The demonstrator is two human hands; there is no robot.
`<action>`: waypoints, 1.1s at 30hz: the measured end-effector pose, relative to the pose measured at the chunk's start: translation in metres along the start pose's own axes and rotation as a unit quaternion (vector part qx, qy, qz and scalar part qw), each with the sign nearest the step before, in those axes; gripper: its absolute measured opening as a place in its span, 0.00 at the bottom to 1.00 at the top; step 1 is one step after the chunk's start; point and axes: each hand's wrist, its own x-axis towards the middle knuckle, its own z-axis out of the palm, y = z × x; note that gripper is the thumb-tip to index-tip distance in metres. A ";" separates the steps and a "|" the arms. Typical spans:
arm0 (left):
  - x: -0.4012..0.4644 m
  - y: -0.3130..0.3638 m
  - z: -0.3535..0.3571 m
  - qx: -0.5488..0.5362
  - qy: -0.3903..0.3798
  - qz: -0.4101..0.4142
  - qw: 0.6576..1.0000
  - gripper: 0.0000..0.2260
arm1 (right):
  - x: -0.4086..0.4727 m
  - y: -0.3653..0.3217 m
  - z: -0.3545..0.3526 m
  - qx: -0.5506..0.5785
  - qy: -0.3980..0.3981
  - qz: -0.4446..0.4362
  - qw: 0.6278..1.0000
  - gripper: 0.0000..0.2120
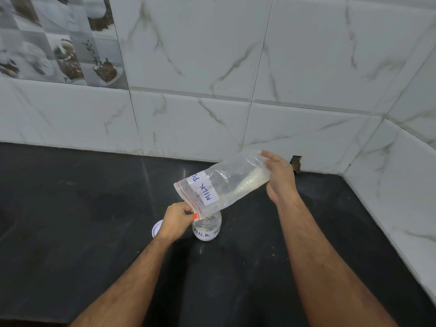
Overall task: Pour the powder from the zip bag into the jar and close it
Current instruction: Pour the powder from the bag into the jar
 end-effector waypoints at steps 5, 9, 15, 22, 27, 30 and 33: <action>0.003 -0.001 0.001 0.008 -0.003 0.005 1.000 0.07 | -0.003 -0.013 0.011 -0.056 -0.006 0.002 0.998 0.20; 0.004 -0.001 0.001 -0.003 -0.013 0.001 1.000 0.06 | -0.006 -0.022 0.020 -0.054 -0.003 -0.010 0.998 0.20; 0.004 -0.004 0.002 -0.063 -0.018 -0.015 0.998 0.05 | -0.012 -0.032 0.028 -0.033 -0.020 -0.015 0.999 0.19; 0.001 -0.009 0.003 -0.087 0.005 -0.028 0.996 0.02 | -0.023 -0.038 0.044 -0.009 -0.044 -0.026 0.999 0.17; 0.001 -0.012 0.006 -0.101 0.008 -0.038 0.994 0.07 | -0.025 -0.039 0.051 -0.008 -0.033 -0.026 0.999 0.16; 0.003 -0.013 0.007 -0.104 0.014 -0.037 0.994 0.06 | -0.026 -0.043 0.054 -0.003 -0.034 -0.029 0.999 0.16; 0.004 -0.014 0.009 -0.103 0.015 -0.034 0.994 0.07 | -0.027 -0.047 0.058 -0.018 -0.043 -0.035 0.998 0.16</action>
